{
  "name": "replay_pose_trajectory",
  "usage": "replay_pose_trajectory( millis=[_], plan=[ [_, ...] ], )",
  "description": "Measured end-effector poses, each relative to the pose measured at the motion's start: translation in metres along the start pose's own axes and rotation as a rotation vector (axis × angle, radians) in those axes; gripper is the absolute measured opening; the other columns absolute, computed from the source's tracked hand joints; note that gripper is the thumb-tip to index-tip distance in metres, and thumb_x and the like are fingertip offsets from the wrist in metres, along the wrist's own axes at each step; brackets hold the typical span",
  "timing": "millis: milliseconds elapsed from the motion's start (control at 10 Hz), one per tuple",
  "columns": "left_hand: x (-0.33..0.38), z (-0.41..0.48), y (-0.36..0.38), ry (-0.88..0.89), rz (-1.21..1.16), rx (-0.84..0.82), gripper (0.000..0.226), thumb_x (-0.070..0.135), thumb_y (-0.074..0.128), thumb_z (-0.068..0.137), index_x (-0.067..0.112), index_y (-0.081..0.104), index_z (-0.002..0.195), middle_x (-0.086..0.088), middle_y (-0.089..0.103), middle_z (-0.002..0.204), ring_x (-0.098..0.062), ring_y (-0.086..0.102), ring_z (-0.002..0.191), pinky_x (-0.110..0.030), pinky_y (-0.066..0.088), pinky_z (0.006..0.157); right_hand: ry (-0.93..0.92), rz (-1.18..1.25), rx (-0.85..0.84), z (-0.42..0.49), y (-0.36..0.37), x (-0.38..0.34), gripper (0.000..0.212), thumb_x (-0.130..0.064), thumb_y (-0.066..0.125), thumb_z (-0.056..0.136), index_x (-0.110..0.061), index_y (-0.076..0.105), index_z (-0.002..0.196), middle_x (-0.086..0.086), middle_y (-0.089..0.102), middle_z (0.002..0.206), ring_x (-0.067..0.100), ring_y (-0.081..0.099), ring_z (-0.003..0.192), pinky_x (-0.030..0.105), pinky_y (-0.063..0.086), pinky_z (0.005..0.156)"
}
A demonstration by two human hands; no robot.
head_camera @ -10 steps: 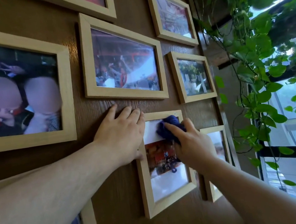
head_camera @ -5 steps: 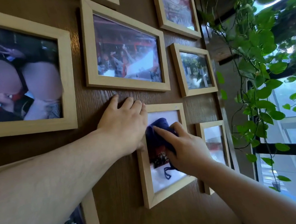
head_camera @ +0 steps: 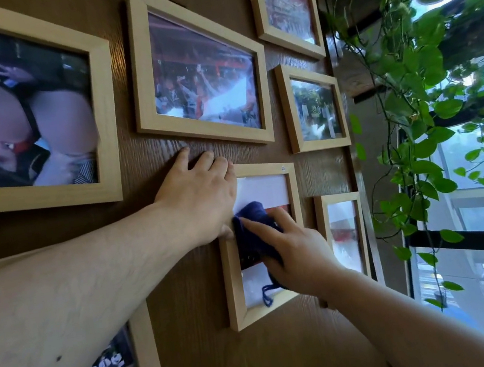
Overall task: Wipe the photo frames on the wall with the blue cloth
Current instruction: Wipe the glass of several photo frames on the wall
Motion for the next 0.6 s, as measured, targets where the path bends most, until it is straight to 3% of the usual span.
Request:
replay_pose_trajectory(
  millis=[100, 200, 300, 400, 500, 600],
  plan=[
    [0.000, 0.000, 0.002, -0.001, -0.001, -0.009, 0.110, 0.064, 0.063, 0.074, 0.006, 0.009, 0.150, -0.013, 0.021, 0.156, -0.030, 0.015, 0.145, -0.056, 0.013, 0.118, 0.079, -0.065, -0.004, -0.012, 0.003, 0.032, 0.056, -0.029, 0.055, 0.085, -0.032, 0.037, 0.137, 0.004, 0.050, 0.116, 0.019, 0.054, 0.069, 0.031, 0.049, 0.047],
    [-0.001, 0.000, 0.004, 0.003, -0.002, -0.012, 0.111, 0.066, 0.062, 0.075, 0.005, 0.009, 0.150, -0.013, 0.020, 0.156, -0.030, 0.014, 0.145, -0.056, 0.012, 0.118, 0.309, -0.116, -0.022, -0.027, 0.008, 0.074, 0.055, -0.030, 0.052, 0.084, -0.033, 0.038, 0.137, 0.003, 0.051, 0.111, 0.020, 0.049, 0.060, 0.030, 0.043, 0.044],
    [-0.002, 0.000, 0.004, 0.000, -0.002, -0.015, 0.111, 0.066, 0.062, 0.074, 0.005, 0.009, 0.150, -0.013, 0.020, 0.156, -0.030, 0.014, 0.145, -0.056, 0.012, 0.118, 0.310, -0.057, -0.032, -0.031, 0.014, 0.067, 0.056, -0.031, 0.050, 0.085, -0.033, 0.036, 0.139, 0.004, 0.049, 0.118, 0.020, 0.053, 0.067, 0.029, 0.044, 0.049],
    [0.000, 0.001, 0.003, -0.004, 0.003, -0.018, 0.111, 0.066, 0.063, 0.074, 0.006, 0.009, 0.151, -0.013, 0.020, 0.157, -0.030, 0.014, 0.146, -0.056, 0.014, 0.117, 0.145, 0.096, -0.080, -0.027, 0.018, 0.020, 0.056, -0.032, 0.051, 0.087, -0.039, 0.029, 0.139, 0.000, 0.039, 0.130, 0.015, 0.054, 0.078, 0.028, 0.052, 0.066],
    [0.000, 0.000, 0.002, -0.008, 0.007, -0.015, 0.111, 0.066, 0.064, 0.074, 0.006, 0.009, 0.151, -0.013, 0.020, 0.157, -0.030, 0.014, 0.146, -0.056, 0.014, 0.117, 0.054, 0.140, -0.104, -0.028, 0.019, 0.001, 0.056, -0.032, 0.050, 0.087, -0.042, 0.029, 0.138, 0.000, 0.041, 0.126, 0.014, 0.053, 0.079, 0.026, 0.051, 0.067],
    [-0.001, 0.000, 0.003, -0.003, 0.005, -0.014, 0.111, 0.066, 0.063, 0.074, 0.006, 0.009, 0.151, -0.013, 0.021, 0.157, -0.030, 0.014, 0.146, -0.056, 0.014, 0.117, 0.113, 0.091, -0.092, -0.036, 0.023, 0.028, 0.052, -0.035, 0.045, 0.086, -0.042, 0.033, 0.136, 0.000, 0.044, 0.122, 0.019, 0.057, 0.077, 0.033, 0.054, 0.063]
  ],
)
Point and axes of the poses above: each hand's wrist, its own z-axis towards the middle knuckle, its own y-axis out of the palm, x = y × z, the point moved 10 cm from there along z, towards the middle knuckle
